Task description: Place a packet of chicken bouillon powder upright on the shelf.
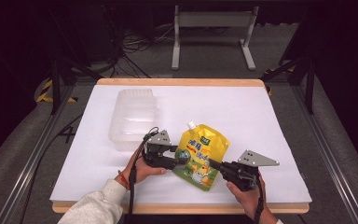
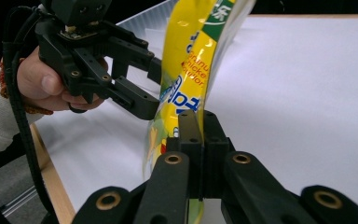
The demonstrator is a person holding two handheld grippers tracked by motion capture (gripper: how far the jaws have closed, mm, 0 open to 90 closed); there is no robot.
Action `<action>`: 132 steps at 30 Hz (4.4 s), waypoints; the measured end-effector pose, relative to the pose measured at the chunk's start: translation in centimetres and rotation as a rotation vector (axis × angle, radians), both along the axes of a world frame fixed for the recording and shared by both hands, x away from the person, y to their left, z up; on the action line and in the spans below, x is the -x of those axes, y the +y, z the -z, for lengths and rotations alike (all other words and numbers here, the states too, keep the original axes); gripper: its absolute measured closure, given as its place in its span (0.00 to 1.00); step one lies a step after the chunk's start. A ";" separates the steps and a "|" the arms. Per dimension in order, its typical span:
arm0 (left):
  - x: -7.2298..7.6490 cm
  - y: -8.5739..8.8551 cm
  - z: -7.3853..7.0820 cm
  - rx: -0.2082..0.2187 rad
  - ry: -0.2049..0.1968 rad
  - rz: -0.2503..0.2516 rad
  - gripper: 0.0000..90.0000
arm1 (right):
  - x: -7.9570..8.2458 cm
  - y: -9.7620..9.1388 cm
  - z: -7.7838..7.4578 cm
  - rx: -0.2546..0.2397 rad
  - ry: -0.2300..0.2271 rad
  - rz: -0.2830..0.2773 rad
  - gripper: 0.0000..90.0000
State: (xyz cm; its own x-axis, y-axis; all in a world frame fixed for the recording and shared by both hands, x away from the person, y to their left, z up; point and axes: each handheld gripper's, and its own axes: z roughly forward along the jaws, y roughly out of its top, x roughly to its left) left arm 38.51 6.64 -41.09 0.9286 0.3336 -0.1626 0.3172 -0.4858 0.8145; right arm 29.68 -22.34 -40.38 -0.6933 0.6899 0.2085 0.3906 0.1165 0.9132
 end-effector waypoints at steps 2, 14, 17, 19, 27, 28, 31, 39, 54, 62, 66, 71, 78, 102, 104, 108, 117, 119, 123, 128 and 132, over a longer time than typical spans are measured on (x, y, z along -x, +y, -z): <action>0.1 0.2 -0.3 -0.002 -0.025 -0.020 0.63 | -0.1 0.0 -0.2 -0.002 -0.002 0.005 1.00; 0.8 1.8 -2.5 0.005 -0.144 -0.121 0.85 | -0.8 1.6 -2.4 0.048 -0.109 -0.025 1.00; 0.8 2.1 -2.9 0.005 -0.166 -0.142 0.87 | -1.1 2.1 -2.8 0.065 -0.124 -0.036 1.00; 0.6 2.8 -3.4 0.019 -0.181 -0.170 0.88 | -1.8 2.8 -3.3 0.083 -0.143 -0.043 1.00; 0.5 4.0 -4.3 0.007 -0.228 -0.208 0.89 | -3.0 4.3 -4.3 0.115 -0.170 -0.055 1.00; 0.4 4.2 -4.4 0.012 -0.229 -0.214 0.89 | -3.2 4.5 -4.5 0.116 -0.175 -0.058 1.00; 0.2 4.6 -4.7 0.011 -0.246 -0.234 0.89 | -3.9 5.1 -5.0 0.114 -0.180 -0.060 1.00; -0.5 6.4 -5.5 0.039 -0.255 -0.283 0.89 | -5.5 6.8 -6.3 0.133 -0.224 -0.075 1.00; -2.8 10.7 -7.0 0.113 -0.287 -0.387 0.90 | -9.1 11.1 -7.9 0.121 -0.318 -0.113 1.00; -4.3 12.2 -7.6 0.099 -0.344 -0.438 0.89 | -10.9 13.2 -8.3 0.120 -0.357 -0.096 1.00; -5.3 12.7 -7.6 0.096 -0.351 -0.456 0.89 | -12.3 14.1 -8.3 0.120 -0.355 -0.085 1.00; -6.5 13.0 -7.8 0.089 -0.352 -0.473 0.89 | -13.7 14.7 -8.5 0.116 -0.351 -0.076 1.00; -8.3 13.7 -8.4 0.084 -0.338 -0.498 0.89 | -15.7 15.5 -8.8 0.105 -0.354 -0.065 1.00; -13.2 15.3 -6.7 0.024 -0.286 -0.565 0.89 | -21.5 18.4 -6.3 0.113 -0.304 -0.046 1.00; -13.4 15.3 -6.5 0.008 -0.291 -0.566 0.89 | -21.6 18.5 -6.2 0.110 -0.299 -0.044 1.00; -14.0 15.7 -6.0 0.013 -0.277 -0.565 0.88 | -21.9 18.9 -5.5 0.116 -0.292 -0.040 1.00; -14.3 15.7 -6.2 -0.011 -0.278 -0.563 0.88 | -22.1 19.0 -5.2 0.105 -0.283 -0.033 1.00; -14.4 15.6 -6.6 -0.005 -0.291 -0.569 0.88 | -22.2 19.0 -5.4 0.104 -0.293 -0.024 1.00; -14.5 15.6 -6.8 -0.001 -0.295 -0.579 0.87 | -22.4 19.1 -5.6 0.096 -0.300 -0.014 1.00; -14.7 15.7 -6.8 0.021 -0.299 -0.582 0.87 | -22.6 19.1 -5.7 0.106 -0.311 -0.006 1.00; -14.7 15.8 -6.7 0.034 -0.291 -0.584 0.87 | -22.6 19.1 -6.1 0.103 -0.319 0.000 1.00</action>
